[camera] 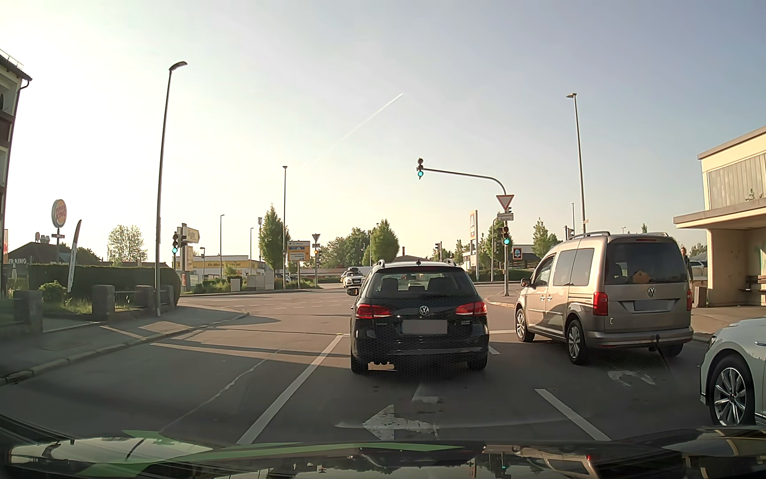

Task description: Follow the waypoints while adhering to traffic rules and regulations

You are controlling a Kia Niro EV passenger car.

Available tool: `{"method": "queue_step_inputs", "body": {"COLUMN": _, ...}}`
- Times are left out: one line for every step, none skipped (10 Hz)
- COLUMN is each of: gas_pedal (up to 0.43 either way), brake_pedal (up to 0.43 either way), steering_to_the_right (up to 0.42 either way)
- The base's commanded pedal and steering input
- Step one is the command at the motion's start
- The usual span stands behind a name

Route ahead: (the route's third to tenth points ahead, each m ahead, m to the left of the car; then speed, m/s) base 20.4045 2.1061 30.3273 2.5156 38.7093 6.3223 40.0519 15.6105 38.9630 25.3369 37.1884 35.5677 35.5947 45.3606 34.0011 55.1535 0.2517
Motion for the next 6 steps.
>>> {"method": "queue_step_inputs", "body": {"gas_pedal": 0.209, "brake_pedal": 0.0, "steering_to_the_right": -0.002}}
{"method": "queue_step_inputs", "body": {"gas_pedal": 0.209, "brake_pedal": 0.0, "steering_to_the_right": -0.002}}
{"method": "queue_step_inputs", "body": {"gas_pedal": 0.22, "brake_pedal": 0.0, "steering_to_the_right": -0.002}}
{"method": "queue_step_inputs", "body": {"gas_pedal": 0.26, "brake_pedal": 0.0, "steering_to_the_right": -0.002}}
{"method": "queue_step_inputs", "body": {"gas_pedal": 0.287, "brake_pedal": 0.0, "steering_to_the_right": -0.002}}
{"method": "queue_step_inputs", "body": {"gas_pedal": 0.287, "brake_pedal": 0.0, "steering_to_the_right": -0.002}}
